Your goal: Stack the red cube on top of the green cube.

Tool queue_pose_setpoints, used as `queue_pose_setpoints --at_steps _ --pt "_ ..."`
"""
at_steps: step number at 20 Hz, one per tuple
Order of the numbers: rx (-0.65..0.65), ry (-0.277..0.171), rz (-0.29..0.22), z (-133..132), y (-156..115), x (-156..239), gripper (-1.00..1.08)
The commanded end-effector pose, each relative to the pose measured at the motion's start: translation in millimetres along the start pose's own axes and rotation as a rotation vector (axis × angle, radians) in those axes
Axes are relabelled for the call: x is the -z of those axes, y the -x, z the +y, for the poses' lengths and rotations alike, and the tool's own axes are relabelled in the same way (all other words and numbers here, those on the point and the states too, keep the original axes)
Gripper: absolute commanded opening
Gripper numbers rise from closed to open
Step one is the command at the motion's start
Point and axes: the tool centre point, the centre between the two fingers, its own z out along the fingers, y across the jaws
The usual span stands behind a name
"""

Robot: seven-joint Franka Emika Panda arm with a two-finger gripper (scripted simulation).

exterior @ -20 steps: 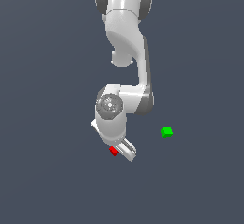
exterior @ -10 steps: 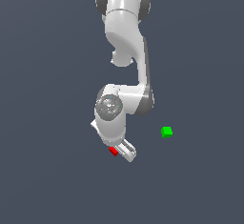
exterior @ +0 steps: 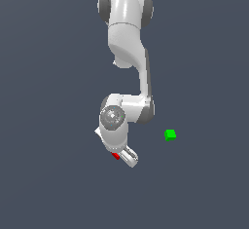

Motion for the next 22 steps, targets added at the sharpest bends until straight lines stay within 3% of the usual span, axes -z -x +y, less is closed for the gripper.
queue_pose_setpoints --at_steps 1,7,8,22 --pt "0.000 0.000 0.001 0.2 0.0 -9.6 1.00" --pt "0.001 0.000 0.001 -1.1 -0.9 -10.9 1.00" --pt "0.001 0.000 0.001 -1.1 -0.9 -10.9 -1.00" --pt "0.001 0.000 0.000 -0.7 -0.4 -6.7 -1.00"
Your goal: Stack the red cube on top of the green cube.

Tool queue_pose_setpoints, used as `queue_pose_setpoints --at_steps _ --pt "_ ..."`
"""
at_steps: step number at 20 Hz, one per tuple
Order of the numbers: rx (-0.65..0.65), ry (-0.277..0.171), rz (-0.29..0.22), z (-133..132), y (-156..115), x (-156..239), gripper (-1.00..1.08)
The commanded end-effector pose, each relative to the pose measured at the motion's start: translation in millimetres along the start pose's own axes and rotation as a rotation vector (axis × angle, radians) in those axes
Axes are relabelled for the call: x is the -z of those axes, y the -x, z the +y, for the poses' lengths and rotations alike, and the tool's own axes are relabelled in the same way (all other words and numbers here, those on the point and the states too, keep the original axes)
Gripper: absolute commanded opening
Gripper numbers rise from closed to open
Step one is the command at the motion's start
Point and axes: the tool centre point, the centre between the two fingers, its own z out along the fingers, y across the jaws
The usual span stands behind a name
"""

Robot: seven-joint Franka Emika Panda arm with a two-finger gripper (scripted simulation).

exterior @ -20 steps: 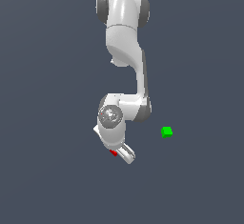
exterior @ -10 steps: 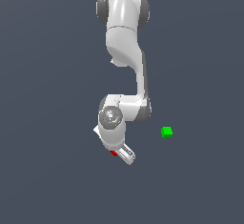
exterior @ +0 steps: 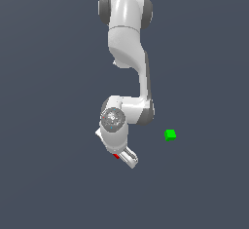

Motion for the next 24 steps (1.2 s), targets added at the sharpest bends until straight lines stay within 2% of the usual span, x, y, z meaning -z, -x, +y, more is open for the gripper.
queue_pose_setpoints --at_steps 1,15,24 --pt "0.000 -0.001 0.001 0 0 6 -1.00" --pt "0.000 -0.001 0.001 1 1 89 -1.00" --pt "0.000 -0.002 0.002 0 0 98 -1.00"
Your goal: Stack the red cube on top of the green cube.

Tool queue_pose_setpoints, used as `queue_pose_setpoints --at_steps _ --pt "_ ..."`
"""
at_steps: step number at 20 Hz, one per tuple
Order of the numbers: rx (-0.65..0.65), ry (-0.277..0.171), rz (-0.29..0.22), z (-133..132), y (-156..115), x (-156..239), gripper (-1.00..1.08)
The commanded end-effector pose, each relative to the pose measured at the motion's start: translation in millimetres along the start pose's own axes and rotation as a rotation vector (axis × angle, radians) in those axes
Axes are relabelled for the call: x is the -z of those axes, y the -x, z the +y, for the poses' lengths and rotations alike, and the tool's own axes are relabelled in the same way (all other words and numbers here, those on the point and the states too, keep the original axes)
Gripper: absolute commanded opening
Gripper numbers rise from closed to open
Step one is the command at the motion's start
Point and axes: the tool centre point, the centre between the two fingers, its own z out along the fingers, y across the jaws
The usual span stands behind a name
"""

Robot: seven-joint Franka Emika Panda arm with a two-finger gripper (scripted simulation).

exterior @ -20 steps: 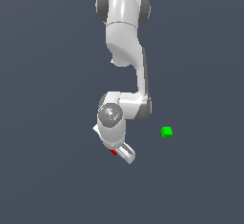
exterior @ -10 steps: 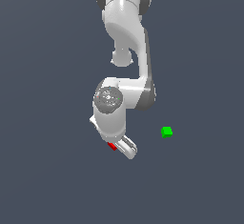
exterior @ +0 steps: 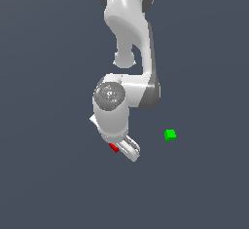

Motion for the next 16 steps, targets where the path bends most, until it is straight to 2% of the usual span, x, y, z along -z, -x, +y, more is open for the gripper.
queue_pose_setpoints --at_steps 1,9,16 --pt "0.000 0.000 0.000 -1 1 0 -1.00" --pt "0.000 0.000 0.000 -15 27 -7 -1.00" --pt "0.001 0.000 0.000 -49 87 -22 -1.00"
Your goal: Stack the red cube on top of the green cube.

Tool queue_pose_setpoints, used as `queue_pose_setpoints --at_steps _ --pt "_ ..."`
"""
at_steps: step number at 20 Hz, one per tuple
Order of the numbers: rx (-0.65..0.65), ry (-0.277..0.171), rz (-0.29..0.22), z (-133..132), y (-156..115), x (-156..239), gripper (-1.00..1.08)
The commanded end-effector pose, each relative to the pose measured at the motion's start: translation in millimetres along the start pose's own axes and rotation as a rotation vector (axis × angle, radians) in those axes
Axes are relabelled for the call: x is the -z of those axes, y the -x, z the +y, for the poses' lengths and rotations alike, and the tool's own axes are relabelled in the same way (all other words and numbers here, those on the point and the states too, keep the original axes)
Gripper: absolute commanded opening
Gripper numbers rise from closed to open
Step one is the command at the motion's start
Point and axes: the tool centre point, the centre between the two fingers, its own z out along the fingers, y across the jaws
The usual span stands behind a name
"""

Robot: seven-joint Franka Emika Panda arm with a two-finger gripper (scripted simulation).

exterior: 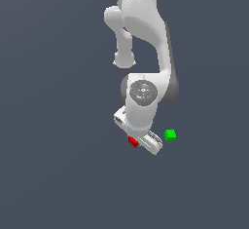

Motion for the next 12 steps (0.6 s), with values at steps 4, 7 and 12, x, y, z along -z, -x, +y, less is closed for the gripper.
queue_pose_setpoints --at_steps 4,7,12 --pt "0.002 -0.001 0.000 -32 56 -14 -1.00" --pt "0.002 -0.001 0.000 -49 86 -21 -1.00" --pt "0.002 0.000 0.000 -75 129 -32 -1.00"
